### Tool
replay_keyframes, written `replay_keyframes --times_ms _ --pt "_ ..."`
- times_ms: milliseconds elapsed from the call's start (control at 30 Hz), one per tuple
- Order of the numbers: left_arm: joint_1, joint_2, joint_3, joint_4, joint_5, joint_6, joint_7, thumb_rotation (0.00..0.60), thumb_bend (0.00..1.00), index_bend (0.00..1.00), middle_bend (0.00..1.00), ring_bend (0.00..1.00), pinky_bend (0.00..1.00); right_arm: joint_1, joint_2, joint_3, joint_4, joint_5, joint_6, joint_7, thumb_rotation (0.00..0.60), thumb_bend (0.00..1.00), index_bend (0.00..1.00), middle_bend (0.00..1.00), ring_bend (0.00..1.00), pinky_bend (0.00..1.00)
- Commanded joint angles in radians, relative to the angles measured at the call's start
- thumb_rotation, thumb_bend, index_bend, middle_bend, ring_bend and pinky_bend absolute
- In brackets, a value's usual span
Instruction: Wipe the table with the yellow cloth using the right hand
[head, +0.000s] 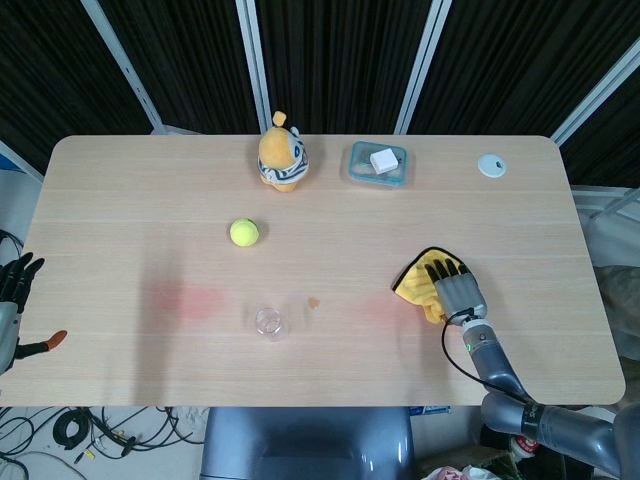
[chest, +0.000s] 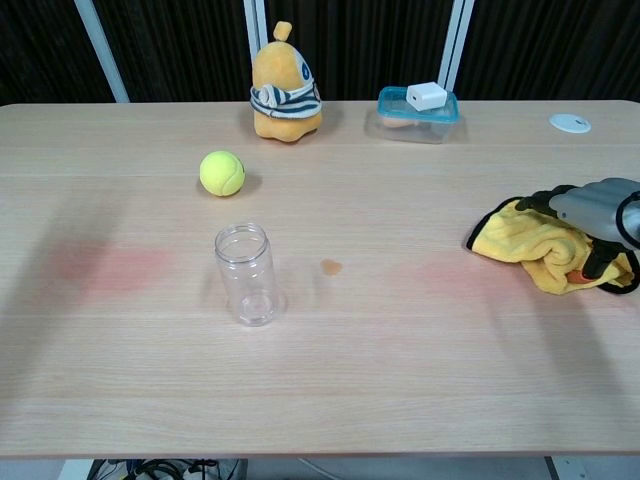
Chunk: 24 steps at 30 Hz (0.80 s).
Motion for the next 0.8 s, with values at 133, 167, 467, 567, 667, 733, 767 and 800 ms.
replay_keyframes --times_ms 133,167,467,567,667,733,767,800 --pt "0.0 0.001 0.0 -0.002 -0.002 -0.002 -0.001 0.6 0.0 0.0 0.0 0.0 0.0 0.006 -0.006 -0.003 0.003 0.005 0.006 0.001 0.6 0.25 0.05 0.05 0.06 0.16" --pt "-0.001 0.001 0.0 -0.002 -0.002 -0.002 -0.001 0.6 0.0 0.0 0.0 0.0 0.0 0.007 -0.006 -0.004 0.003 0.007 0.007 0.001 0.6 0.25 0.05 0.05 0.06 0.16" --pt "-0.001 0.003 0.0 -0.005 -0.004 -0.003 -0.005 0.6 0.0 0.0 0.0 0.0 0.0 0.014 -0.014 -0.011 0.014 0.017 0.01 0.004 0.6 0.39 0.24 0.24 0.24 0.28" --pt "-0.001 0.003 0.001 -0.005 -0.004 -0.005 -0.002 0.6 0.0 0.0 0.0 0.0 0.0 0.01 -0.023 -0.004 0.022 -0.014 0.027 0.035 0.6 0.53 0.46 0.47 0.49 0.52" --pt "-0.002 0.001 0.003 -0.006 -0.004 -0.006 0.003 0.6 0.0 0.0 0.0 0.0 0.0 -0.001 -0.035 -0.003 0.038 -0.079 0.041 0.095 0.6 0.64 0.62 0.6 0.63 0.7" --pt "-0.002 0.0 0.002 -0.006 -0.005 -0.006 0.007 0.6 0.0 0.0 0.0 0.0 0.0 -0.007 -0.04 -0.003 0.044 -0.13 0.056 0.133 0.6 0.67 0.67 0.65 0.68 0.76" --pt "-0.002 0.0 0.002 -0.007 -0.007 -0.006 0.008 0.6 0.0 0.0 0.0 0.0 0.0 -0.011 -0.043 -0.004 0.046 -0.159 0.067 0.155 0.6 0.68 0.7 0.66 0.69 0.77" --pt "-0.002 0.0 0.002 -0.009 -0.009 -0.007 0.008 0.6 0.0 0.0 0.0 0.0 0.0 -0.018 -0.046 -0.005 0.046 -0.2 0.082 0.19 0.6 0.69 0.71 0.67 0.71 0.78"
